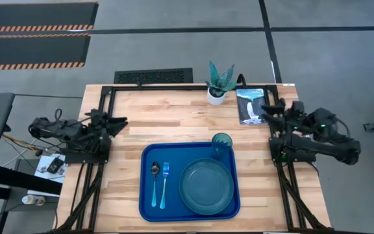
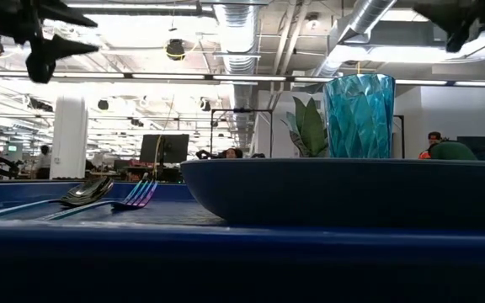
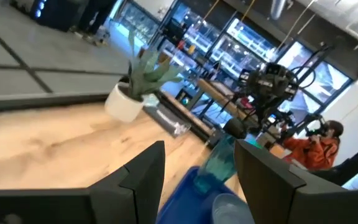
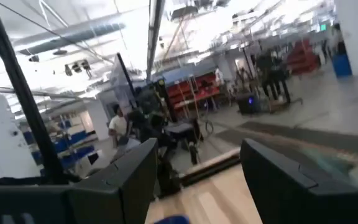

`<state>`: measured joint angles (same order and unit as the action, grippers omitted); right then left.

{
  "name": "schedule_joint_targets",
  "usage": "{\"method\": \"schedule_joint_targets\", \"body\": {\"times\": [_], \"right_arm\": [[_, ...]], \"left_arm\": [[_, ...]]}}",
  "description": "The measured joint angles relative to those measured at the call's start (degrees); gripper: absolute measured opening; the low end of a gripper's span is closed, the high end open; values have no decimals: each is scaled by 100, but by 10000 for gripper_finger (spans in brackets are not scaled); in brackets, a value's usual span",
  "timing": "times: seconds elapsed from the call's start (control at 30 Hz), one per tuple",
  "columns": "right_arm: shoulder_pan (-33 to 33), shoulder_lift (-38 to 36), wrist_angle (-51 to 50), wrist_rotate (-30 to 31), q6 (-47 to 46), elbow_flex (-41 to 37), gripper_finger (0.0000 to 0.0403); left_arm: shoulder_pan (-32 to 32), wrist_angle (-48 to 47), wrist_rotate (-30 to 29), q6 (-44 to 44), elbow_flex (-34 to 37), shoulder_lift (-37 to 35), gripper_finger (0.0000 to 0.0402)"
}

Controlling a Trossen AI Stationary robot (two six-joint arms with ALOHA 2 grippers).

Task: Pick and place plate/cup/fork/spoon on tray
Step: Return to Home Position

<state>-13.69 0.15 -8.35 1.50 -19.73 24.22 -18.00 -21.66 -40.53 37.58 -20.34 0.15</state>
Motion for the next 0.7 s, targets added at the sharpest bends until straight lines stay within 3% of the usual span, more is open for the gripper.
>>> {"method": "schedule_joint_targets", "body": {"times": [0.2, 0.57, 0.7], "right_arm": [[0, 2, 865, -198, -116, -711, 254], [-104, 5, 3082, -387, -819, -2288, 254], [-197, 26, 2752, -391, -1048, -2374, 254]], "left_arm": [[0, 500, 38, -1, 530, -1, 179], [0, 2551, -232, 614, 1954, 23, 179], [15, 2597, -502, 639, 1970, 94, 179]]}}
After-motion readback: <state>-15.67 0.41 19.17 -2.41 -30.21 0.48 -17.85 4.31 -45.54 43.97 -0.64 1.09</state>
